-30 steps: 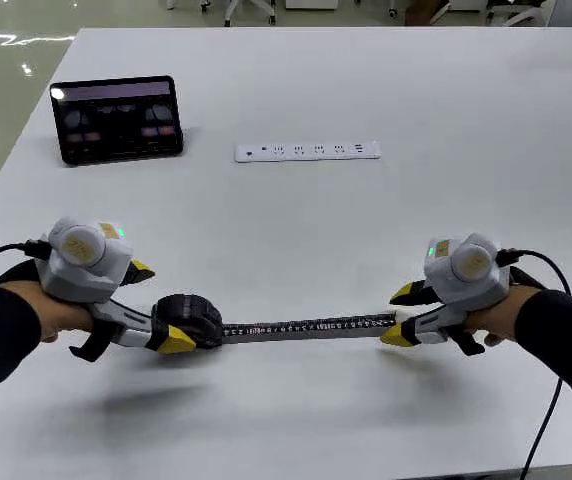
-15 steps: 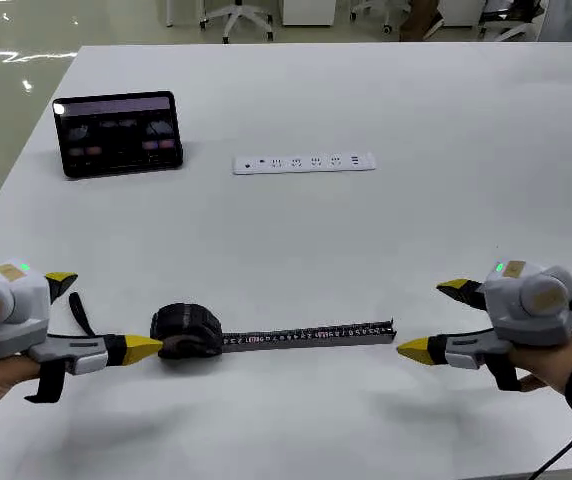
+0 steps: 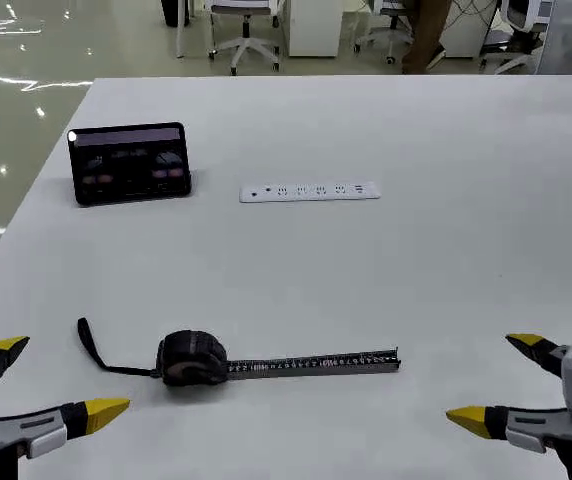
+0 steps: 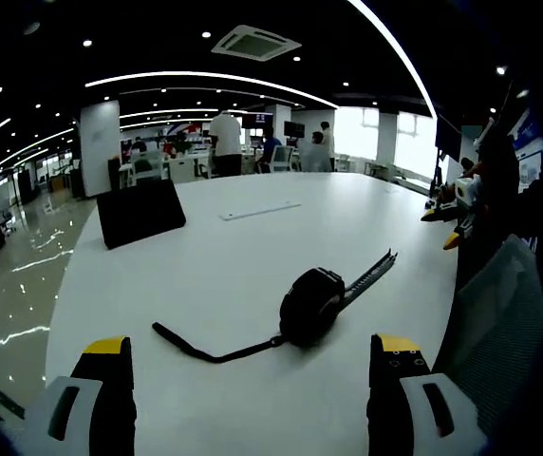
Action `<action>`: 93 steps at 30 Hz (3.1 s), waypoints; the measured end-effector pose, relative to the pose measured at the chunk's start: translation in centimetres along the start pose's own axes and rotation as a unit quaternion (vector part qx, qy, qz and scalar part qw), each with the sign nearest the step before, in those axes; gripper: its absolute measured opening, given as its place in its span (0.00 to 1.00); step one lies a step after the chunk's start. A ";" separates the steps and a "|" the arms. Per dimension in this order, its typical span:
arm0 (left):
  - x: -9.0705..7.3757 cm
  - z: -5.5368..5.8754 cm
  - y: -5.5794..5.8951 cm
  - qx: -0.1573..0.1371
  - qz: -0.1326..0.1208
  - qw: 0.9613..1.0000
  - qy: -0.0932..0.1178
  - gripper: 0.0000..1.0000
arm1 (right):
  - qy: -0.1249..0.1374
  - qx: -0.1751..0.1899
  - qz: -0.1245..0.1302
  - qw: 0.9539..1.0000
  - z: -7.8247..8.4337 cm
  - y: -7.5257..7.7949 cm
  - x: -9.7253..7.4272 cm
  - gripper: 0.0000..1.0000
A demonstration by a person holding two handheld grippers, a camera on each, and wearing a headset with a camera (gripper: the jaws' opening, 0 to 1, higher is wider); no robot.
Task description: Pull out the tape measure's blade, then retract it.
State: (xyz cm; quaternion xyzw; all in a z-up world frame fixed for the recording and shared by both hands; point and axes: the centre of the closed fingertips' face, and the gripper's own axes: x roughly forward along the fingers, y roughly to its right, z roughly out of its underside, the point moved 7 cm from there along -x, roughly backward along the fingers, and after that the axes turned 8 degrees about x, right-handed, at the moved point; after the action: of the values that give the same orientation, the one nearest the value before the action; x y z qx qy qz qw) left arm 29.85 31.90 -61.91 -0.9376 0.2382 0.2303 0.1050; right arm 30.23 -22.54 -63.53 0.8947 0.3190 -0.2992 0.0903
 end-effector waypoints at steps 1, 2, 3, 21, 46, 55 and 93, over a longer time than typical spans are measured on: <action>-0.3 0.2 0.0 -0.016 0.005 1.000 0.000 1.00 | -0.002 0.001 0.002 1.000 0.2 -0.1 -0.4 0.85; -0.5 0.3 0.1 -0.017 0.007 1.000 0.001 1.00 | -0.002 0.005 0.004 1.000 0.3 -0.2 -0.7 0.86; -0.6 0.4 0.0 -0.016 0.007 1.000 0.001 1.00 | -0.002 0.010 0.006 1.000 0.4 -0.2 -0.9 0.87; -1.3 0.7 0.2 0.012 0.020 1.000 0.002 1.00 | -0.015 0.030 0.012 0.999 3.8 -0.7 -4.2 1.00; -2.4 1.2 0.1 0.005 0.010 1.000 0.002 1.00 | -0.008 0.014 0.001 1.000 2.3 -1.2 -4.2 1.00; -2.1 1.0 0.2 0.011 0.015 1.000 0.002 1.00 | -0.008 0.010 -0.006 1.000 2.3 -1.5 -3.9 1.00; 6.9 -3.6 4.0 0.022 0.014 0.999 -0.019 1.00 | -0.064 -0.107 -0.084 0.989 -2.5 0.5 2.3 1.00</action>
State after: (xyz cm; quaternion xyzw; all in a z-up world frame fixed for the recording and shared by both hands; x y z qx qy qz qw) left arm 34.62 24.56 -62.50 -0.9272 0.2544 0.2439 0.1268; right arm 33.11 -20.84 -62.91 0.8293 0.4165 -0.3262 0.1799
